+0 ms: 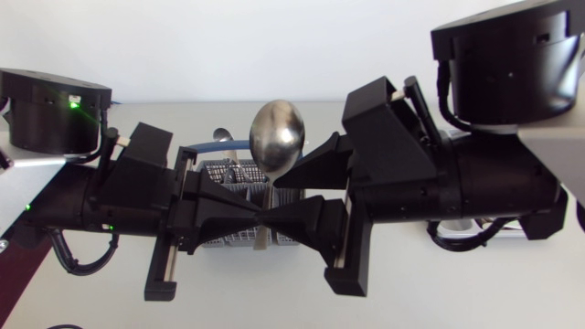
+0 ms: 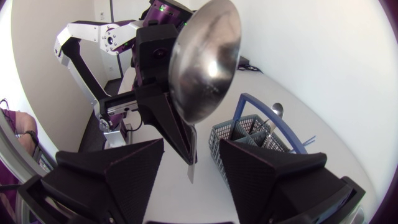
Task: Sort the cutlery from the basket into the organizer compartments.
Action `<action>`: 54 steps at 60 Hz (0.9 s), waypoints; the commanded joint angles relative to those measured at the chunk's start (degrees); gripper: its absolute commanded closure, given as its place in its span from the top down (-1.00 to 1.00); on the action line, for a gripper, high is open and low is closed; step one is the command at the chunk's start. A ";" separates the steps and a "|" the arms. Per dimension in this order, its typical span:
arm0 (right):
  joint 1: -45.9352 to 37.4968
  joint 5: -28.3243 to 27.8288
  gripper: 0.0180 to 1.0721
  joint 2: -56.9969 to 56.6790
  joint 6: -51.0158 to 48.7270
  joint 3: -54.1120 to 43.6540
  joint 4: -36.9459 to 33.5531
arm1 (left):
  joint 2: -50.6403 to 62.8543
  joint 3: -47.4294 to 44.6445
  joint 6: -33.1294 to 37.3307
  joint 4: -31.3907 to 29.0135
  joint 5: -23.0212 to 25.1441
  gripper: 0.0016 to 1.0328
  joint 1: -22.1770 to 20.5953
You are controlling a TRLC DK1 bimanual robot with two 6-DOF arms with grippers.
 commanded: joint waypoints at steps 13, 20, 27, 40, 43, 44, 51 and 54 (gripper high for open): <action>0.05 -0.40 -0.42 1.41 -0.87 -1.56 1.64 | 0.07 0.54 -0.67 0.31 2.36 -0.93 1.52; 0.05 -0.75 -0.54 1.32 -0.96 -1.47 1.64 | -0.19 0.45 -0.67 0.22 3.06 -0.93 2.22; 0.05 -0.75 -0.63 1.15 -0.96 -1.38 1.82 | -0.54 0.54 -0.67 -0.22 3.68 -0.93 2.49; 0.05 -0.93 -0.71 0.97 -1.14 -1.03 1.99 | -0.63 0.72 -0.84 -0.40 3.85 -0.93 2.31; 0.05 -1.02 -0.73 0.97 -1.14 -0.94 1.99 | -0.54 0.72 -0.84 -0.40 3.85 -0.93 2.22; 0.05 -1.02 -0.75 0.97 -1.14 -0.94 1.99 | -0.54 0.72 -0.84 -0.40 3.85 -0.93 2.22; 0.14 -1.28 -0.86 0.97 -1.14 -0.94 1.99 | -0.63 0.89 -0.84 -0.66 3.85 -0.93 2.14; 0.14 -1.63 -0.86 0.97 -1.14 -0.94 1.99 | -0.54 0.89 -0.93 -0.66 3.85 -0.93 2.05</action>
